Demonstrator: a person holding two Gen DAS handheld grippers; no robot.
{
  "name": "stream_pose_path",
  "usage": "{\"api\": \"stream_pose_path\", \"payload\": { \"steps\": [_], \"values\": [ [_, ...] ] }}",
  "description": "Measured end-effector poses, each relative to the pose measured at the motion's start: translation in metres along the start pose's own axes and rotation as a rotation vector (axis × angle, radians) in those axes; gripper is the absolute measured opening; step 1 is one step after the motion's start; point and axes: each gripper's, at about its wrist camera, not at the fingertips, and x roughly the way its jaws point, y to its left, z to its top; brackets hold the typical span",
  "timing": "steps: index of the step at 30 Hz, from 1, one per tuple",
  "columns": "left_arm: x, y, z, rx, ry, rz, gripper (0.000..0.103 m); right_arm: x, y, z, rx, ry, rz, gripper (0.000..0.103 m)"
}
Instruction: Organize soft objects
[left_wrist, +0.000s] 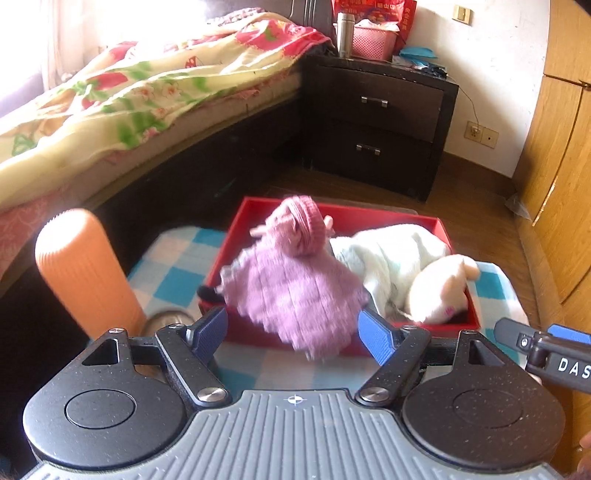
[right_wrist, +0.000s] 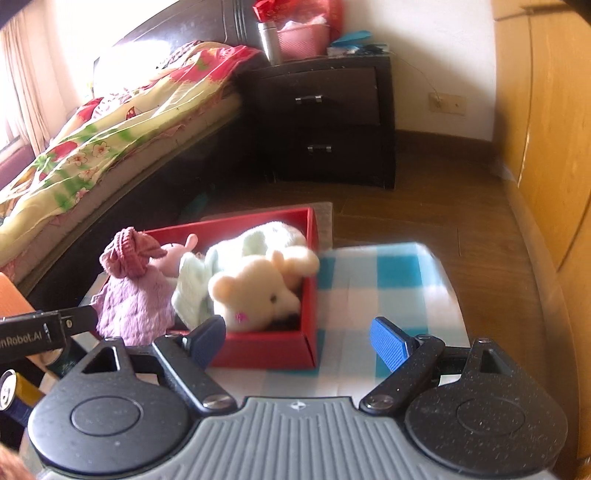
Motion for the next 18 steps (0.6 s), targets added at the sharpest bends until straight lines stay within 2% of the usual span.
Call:
{"api": "stream_pose_path", "payload": {
  "steps": [9, 18],
  "values": [
    [-0.025, -0.006, -0.034, 0.028, 0.005, -0.012, 0.078, -0.029, -0.007, -0.027, 0.020, -0.008, 0.021, 0.065],
    [-0.048, -0.006, -0.061, 0.041, 0.011, -0.019, 0.079, -0.060, 0.000, -0.055, -0.041, -0.033, 0.012, 0.066]
  ]
}}
